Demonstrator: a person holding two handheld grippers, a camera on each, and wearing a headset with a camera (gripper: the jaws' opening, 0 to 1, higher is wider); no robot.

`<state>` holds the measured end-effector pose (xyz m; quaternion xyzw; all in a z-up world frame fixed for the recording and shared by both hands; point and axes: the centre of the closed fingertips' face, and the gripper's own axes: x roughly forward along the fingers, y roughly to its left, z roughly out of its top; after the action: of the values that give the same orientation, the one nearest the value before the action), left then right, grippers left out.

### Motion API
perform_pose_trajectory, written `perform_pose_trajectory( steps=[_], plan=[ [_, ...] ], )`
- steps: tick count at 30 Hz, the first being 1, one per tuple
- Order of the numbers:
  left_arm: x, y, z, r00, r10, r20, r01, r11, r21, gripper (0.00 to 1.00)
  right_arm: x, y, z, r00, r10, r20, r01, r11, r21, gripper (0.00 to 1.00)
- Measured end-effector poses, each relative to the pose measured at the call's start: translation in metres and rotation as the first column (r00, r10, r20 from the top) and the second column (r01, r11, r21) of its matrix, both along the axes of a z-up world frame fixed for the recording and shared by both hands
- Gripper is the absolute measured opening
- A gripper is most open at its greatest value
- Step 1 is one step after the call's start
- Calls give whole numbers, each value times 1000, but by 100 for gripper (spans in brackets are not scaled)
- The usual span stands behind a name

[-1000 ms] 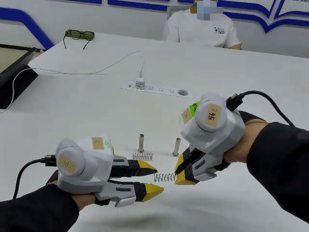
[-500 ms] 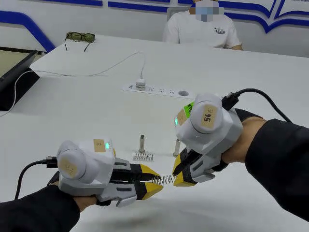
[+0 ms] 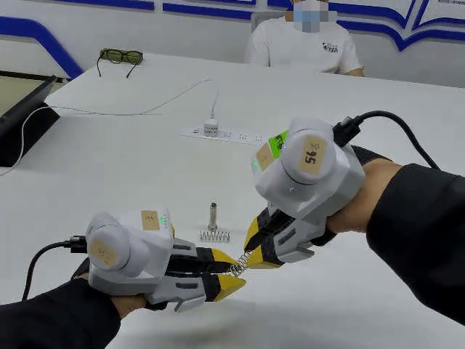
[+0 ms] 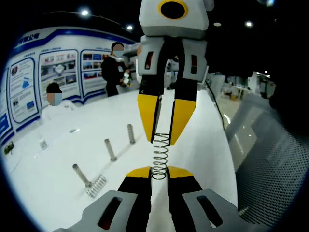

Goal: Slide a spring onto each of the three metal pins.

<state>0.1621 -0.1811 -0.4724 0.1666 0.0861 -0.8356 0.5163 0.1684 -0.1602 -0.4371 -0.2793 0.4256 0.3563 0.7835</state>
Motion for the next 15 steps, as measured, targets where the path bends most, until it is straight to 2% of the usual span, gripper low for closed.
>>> perform_pose_trajectory(
  steps=[9,15],
  plan=[
    [-2,0,2,1000,-5,-3,5,1000,-5,11,7,10,3,1000,18,12,-18,1000,4,11],
    [-3,0,1,1000,-6,-16,6,1000,-9,11,7,11,3,1000,18,11,-19,1000,11,12]
  ],
)
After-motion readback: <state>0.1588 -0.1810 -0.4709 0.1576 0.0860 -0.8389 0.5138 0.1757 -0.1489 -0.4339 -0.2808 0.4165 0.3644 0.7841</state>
